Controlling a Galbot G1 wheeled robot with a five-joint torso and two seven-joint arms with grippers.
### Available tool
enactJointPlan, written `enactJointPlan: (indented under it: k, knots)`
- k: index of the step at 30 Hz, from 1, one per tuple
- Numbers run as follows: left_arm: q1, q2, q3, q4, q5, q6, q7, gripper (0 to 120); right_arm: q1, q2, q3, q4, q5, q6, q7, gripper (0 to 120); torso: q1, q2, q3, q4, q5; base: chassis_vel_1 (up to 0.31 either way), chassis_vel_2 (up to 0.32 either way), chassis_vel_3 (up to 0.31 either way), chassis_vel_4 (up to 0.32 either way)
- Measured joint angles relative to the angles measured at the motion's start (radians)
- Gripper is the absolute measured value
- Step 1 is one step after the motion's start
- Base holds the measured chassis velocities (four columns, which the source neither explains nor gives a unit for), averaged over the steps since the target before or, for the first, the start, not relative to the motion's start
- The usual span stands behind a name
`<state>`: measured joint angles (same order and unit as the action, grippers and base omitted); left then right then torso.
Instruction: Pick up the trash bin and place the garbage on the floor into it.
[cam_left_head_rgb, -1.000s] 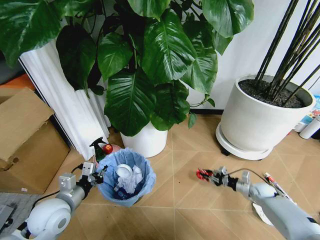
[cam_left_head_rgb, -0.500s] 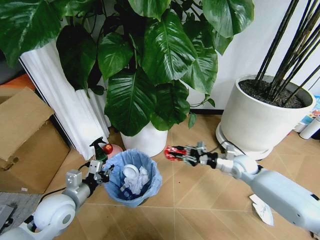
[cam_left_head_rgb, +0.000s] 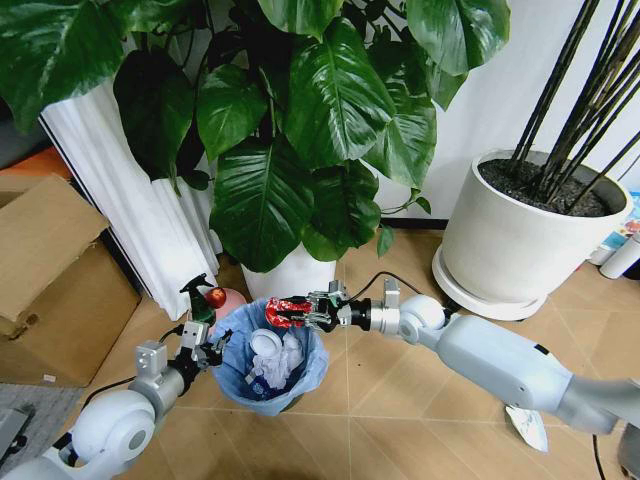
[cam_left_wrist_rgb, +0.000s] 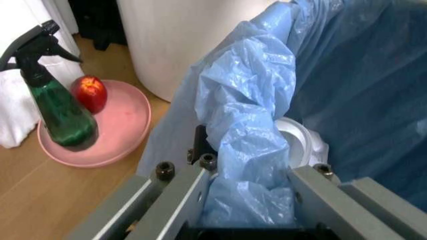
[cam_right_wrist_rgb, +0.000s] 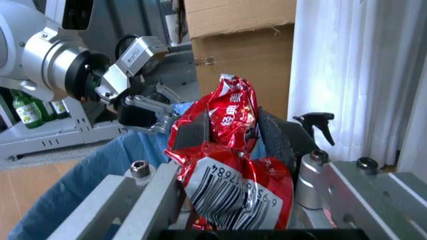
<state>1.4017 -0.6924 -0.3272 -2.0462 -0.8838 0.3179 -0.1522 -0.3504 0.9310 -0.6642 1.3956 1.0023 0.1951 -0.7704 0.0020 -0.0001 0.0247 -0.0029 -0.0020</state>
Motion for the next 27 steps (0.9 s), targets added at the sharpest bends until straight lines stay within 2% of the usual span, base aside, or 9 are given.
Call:
enactJointPlan:
  k: [6, 22, 25, 27]
  knots:
    - [0.000, 0.003, 0.000, -0.008, -0.007, 0.005, -0.009, 1, 0.019, 0.014, -0.056, 0.004, 0.004, -0.007, 0.011, 23, 0.000, 0.000, 0.000, 0.0001, 0.0002, 0.000, 0.000, 0.000, 0.000]
    - [0.002, 0.008, -0.004, -0.009, -0.014, 0.006, -0.010, 1, 0.065, 0.065, -0.108, 0.000, 0.021, -0.011, 0.023, 23, 0.000, 0.000, 0.000, 0.0004, 0.0001, 0.000, 0.000, 0.000, 0.000]
    - [0.002, 0.008, -0.006, -0.009, -0.016, 0.006, -0.010, 1, 0.074, 0.072, -0.121, -0.001, 0.023, -0.014, 0.024, 28, 0.000, 0.000, 0.000, 0.0003, 0.0001, 0.000, 0.000, 0.000, 0.000]
    - [0.003, 0.009, -0.008, -0.009, -0.017, 0.006, -0.010, 1, 0.079, 0.072, -0.127, 0.003, 0.027, -0.015, 0.027, 36, 0.000, 0.000, 0.000, 0.0002, 0.0002, 0.000, 0.000, 0.000, 0.000]
